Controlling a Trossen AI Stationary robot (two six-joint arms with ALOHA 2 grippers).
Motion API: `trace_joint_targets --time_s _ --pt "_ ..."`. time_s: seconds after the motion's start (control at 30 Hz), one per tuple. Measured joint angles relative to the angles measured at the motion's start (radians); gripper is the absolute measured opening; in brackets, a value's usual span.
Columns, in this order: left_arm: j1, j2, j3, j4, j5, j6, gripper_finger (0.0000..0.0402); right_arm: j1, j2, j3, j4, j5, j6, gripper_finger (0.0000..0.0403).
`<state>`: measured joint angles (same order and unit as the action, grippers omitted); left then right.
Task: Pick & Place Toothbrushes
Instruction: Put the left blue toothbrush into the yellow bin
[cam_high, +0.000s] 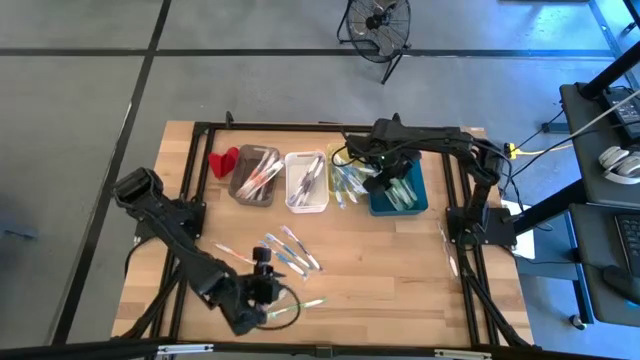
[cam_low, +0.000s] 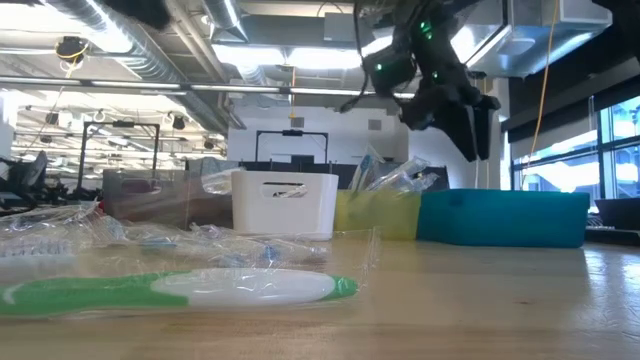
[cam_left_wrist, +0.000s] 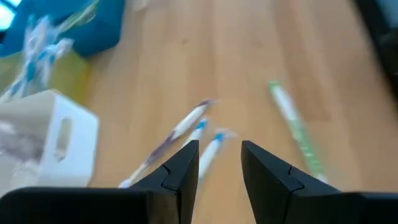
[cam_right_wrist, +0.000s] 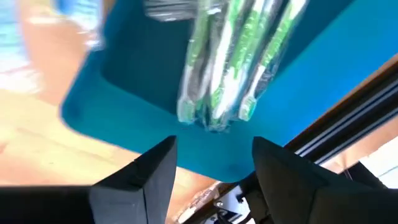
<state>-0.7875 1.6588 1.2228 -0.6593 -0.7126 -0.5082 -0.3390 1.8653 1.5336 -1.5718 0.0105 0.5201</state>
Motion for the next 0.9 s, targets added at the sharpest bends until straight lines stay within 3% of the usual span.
trace_joint_targets --time_s 0.33,0.47,0.63,0.9 --pt "0.043 -0.002 0.001 -0.073 -0.024 0.068 0.0116 0.121 -0.206 0.023 0.008 0.03 0.144 0.0181" --pt "0.05 -0.002 0.001 -0.088 -0.009 0.075 0.0116 0.227 -0.311 0.023 0.01 0.147 0.238 0.017" --pt "0.093 -0.006 0.001 -0.087 0.098 0.076 0.0128 0.416 -0.406 0.023 0.017 0.324 0.39 0.0158" --pt "0.19 -0.006 0.001 -0.163 0.237 0.089 0.0196 0.741 -0.421 0.008 0.084 0.561 0.562 0.0145"
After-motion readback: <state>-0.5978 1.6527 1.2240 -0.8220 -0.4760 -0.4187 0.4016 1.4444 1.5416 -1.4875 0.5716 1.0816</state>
